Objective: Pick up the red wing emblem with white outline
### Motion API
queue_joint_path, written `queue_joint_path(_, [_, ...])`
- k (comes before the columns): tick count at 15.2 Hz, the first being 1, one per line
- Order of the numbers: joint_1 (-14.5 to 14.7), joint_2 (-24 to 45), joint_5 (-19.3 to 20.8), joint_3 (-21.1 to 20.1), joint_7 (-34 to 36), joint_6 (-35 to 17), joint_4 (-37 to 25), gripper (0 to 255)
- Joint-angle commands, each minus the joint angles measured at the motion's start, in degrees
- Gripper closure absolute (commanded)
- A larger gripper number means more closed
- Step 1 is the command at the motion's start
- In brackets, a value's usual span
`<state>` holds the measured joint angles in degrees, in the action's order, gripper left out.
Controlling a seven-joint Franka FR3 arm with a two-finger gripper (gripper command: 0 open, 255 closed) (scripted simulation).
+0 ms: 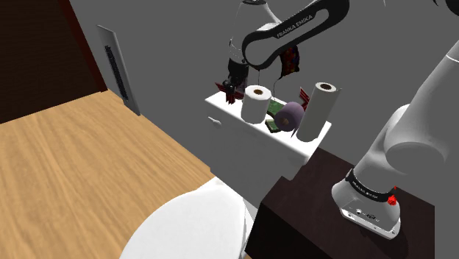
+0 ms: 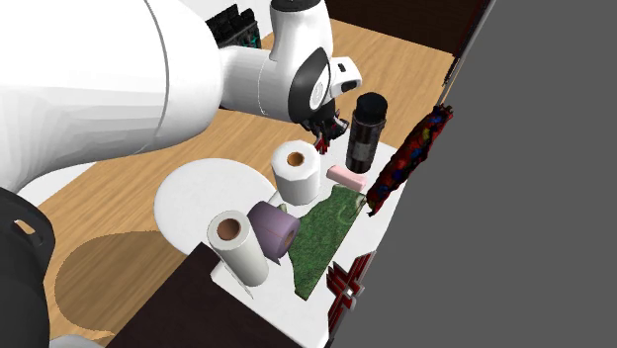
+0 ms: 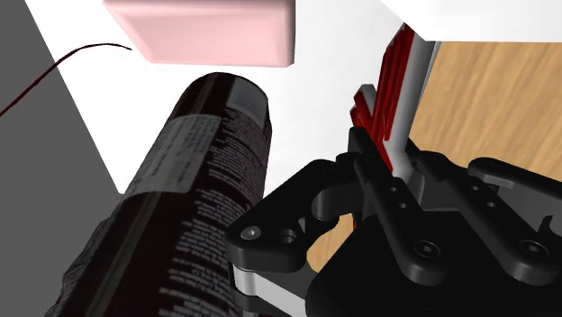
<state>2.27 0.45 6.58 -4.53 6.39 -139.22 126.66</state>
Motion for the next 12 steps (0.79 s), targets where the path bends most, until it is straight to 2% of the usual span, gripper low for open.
queue_joint_path(1, [0.0,0.0,0.0,0.0,0.0,0.0,0.0,255])
queue_joint_path(12, [0.1,-3.4,-1.2,0.0,-1.2,7.6,-4.2,255])
